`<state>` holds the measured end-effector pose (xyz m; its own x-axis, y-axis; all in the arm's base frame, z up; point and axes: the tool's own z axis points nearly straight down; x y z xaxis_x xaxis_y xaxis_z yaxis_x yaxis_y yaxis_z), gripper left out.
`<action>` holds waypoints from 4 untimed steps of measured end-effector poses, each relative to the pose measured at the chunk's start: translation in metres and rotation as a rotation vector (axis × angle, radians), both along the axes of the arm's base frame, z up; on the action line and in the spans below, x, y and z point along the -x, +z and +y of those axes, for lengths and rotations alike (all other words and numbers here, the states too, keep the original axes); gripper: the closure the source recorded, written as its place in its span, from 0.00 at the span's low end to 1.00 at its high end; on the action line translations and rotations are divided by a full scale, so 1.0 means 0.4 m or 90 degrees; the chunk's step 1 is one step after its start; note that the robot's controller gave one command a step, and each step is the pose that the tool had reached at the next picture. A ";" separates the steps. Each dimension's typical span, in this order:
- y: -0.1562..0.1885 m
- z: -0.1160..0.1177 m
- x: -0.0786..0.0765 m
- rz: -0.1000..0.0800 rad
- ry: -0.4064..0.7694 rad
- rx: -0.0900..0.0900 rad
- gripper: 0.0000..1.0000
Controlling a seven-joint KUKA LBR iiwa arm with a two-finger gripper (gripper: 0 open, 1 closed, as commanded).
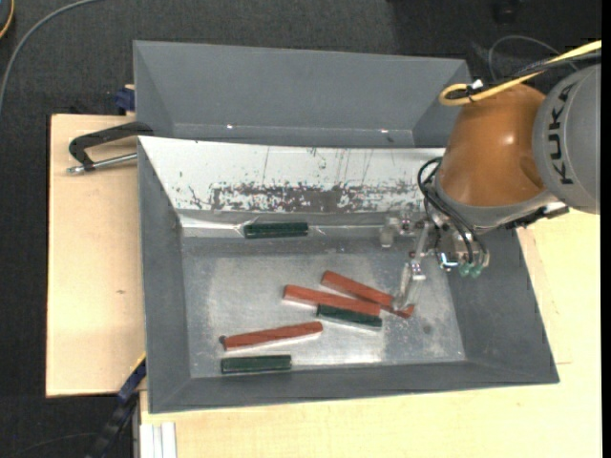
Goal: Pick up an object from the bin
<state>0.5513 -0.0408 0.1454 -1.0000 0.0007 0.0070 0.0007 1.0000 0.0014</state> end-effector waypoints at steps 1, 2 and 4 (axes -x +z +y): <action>-0.197 0.036 0.038 0.000 0.036 0.000 0.00; -0.179 0.034 0.024 -0.012 0.035 0.001 1.00; -0.186 0.180 0.095 -0.004 0.100 -0.001 0.00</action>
Offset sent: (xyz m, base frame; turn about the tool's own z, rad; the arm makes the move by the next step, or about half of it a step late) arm -0.0137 0.0131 -0.0754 -0.0560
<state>0.5134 0.0313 0.0710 -0.9879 -0.1552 0.0006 -0.1552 0.9879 0.0027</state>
